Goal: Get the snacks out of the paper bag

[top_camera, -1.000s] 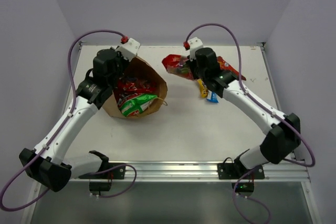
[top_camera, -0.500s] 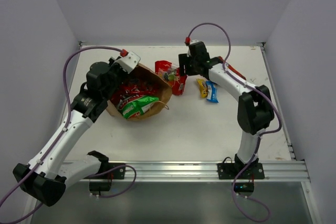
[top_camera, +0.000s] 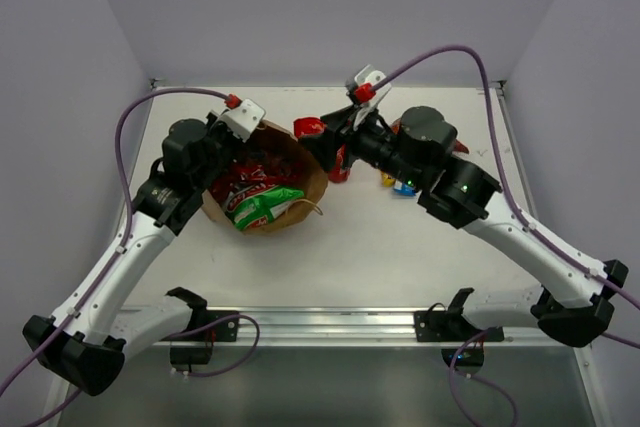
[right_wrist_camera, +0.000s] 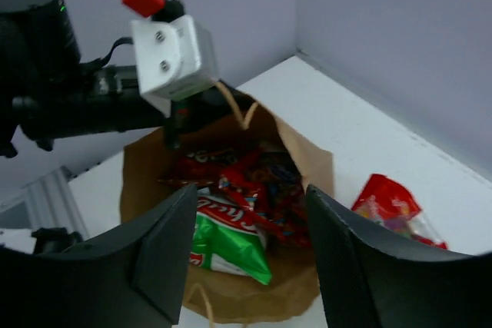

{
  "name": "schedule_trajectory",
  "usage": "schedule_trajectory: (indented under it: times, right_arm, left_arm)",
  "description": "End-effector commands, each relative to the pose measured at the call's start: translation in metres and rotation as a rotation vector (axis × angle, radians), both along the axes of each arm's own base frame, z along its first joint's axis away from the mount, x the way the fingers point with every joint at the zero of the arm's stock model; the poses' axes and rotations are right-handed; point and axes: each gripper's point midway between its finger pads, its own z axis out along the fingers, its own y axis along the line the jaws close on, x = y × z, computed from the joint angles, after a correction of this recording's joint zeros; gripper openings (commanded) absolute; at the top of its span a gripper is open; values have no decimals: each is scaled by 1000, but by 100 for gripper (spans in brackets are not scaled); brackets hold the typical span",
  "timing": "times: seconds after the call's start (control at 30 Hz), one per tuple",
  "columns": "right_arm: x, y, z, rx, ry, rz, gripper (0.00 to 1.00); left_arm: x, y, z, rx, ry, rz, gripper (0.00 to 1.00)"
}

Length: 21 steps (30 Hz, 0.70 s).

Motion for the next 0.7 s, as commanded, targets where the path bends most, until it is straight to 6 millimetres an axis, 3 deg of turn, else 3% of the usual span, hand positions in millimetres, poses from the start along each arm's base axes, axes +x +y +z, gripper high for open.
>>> schedule_trajectory:
  times: [0.0, 0.13, 0.2, 0.27, 0.47, 0.67]
  right_arm:
    - [-10, 46, -61, -86, 68, 71, 59]
    - [-14, 89, -96, -95, 113, 119, 54]
    - [-13, 102, -104, -85, 116, 120, 56]
    - [-9, 114, -123, -97, 136, 119, 63]
    - [5, 136, -160, -77, 180, 91, 83]
    - [17, 155, -190, -99, 194, 80, 89]
  left_arm:
    - [-8, -5, 40, -114, -77, -27, 0]
    - [-16, -7, 36, -155, -44, -35, 0]
    - [-19, -7, 35, -165, -34, -36, 0]
    - [-22, -6, 34, -176, -26, -33, 0]
    - [-26, -10, 30, -211, 4, -43, 0]
    - [-27, -13, 29, -241, 26, -48, 0]
